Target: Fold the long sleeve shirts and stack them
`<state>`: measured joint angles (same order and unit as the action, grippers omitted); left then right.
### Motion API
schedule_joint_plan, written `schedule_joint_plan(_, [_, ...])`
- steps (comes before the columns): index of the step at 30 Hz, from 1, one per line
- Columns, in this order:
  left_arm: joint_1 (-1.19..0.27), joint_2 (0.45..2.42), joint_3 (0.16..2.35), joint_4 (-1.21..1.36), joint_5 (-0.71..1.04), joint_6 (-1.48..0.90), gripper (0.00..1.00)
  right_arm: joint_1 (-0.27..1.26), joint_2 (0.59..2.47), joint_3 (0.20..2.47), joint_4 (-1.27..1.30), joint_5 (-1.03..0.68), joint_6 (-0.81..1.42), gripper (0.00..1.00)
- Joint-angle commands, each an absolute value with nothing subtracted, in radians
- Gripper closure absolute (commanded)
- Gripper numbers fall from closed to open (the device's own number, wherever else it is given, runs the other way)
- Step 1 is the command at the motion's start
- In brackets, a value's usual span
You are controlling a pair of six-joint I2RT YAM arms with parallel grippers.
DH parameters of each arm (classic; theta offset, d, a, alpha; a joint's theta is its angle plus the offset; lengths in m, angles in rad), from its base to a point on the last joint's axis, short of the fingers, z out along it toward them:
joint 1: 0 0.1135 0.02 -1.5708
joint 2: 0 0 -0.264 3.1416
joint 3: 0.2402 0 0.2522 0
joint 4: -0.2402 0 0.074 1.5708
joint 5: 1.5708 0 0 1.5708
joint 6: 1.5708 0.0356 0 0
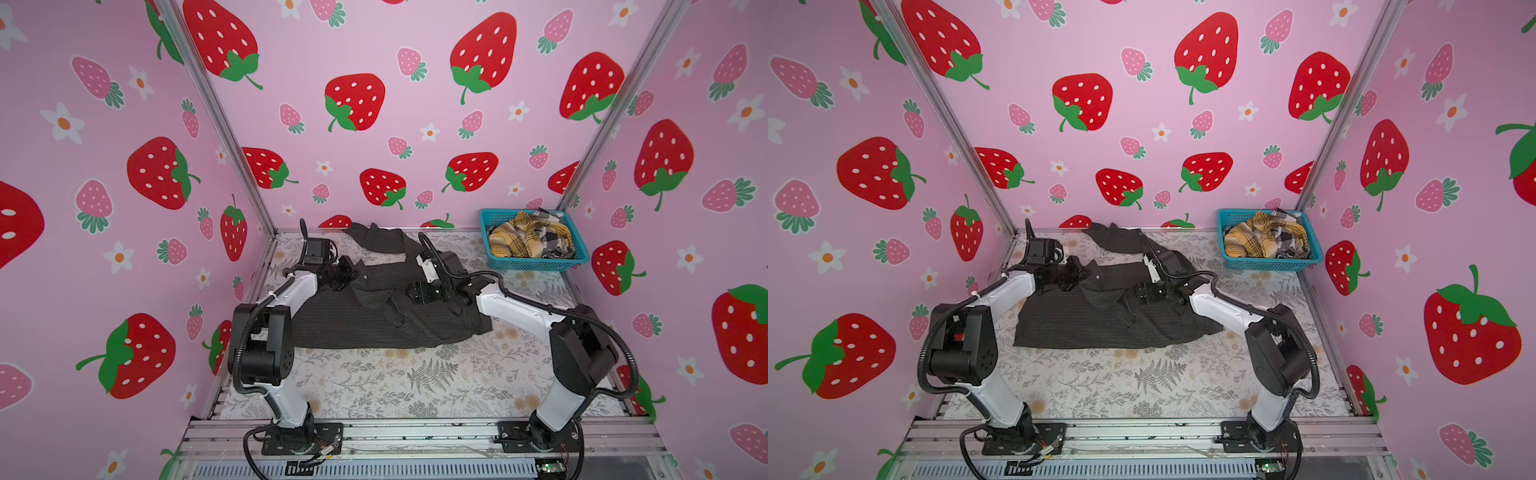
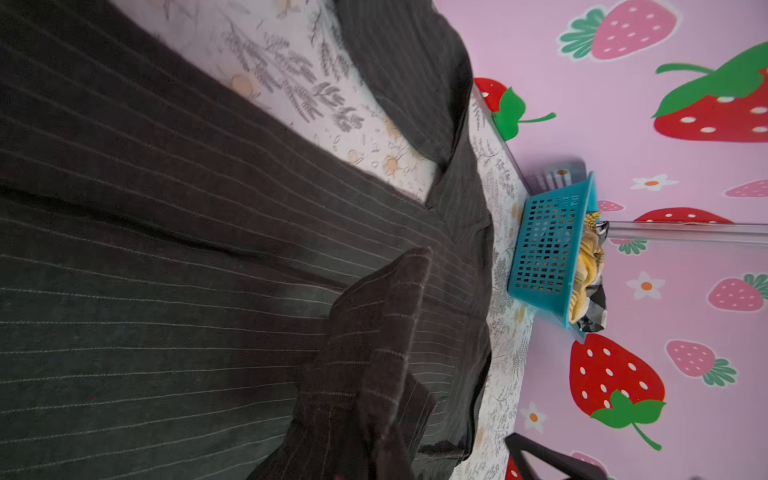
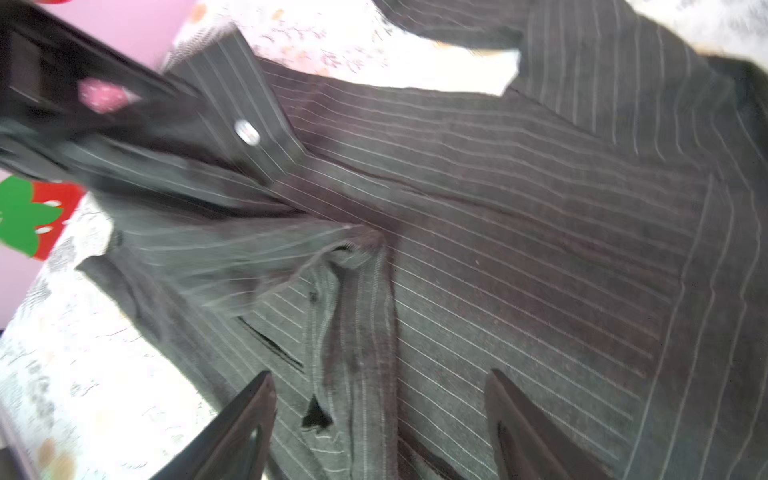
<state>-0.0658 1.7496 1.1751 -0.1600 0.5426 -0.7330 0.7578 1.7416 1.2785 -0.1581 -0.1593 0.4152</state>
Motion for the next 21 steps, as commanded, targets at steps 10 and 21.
schedule_joint_plan(10, [-0.204,1.573,1.187,0.135,0.502,-0.568,1.0,0.739,1.981,1.854,-0.276,-0.383,0.444,0.23])
schedule_joint_plan(21, [-0.39,1.495,1.094,0.136,0.096,-0.428,1.0,0.742,2.024,1.817,-0.173,-0.357,0.723,0.37])
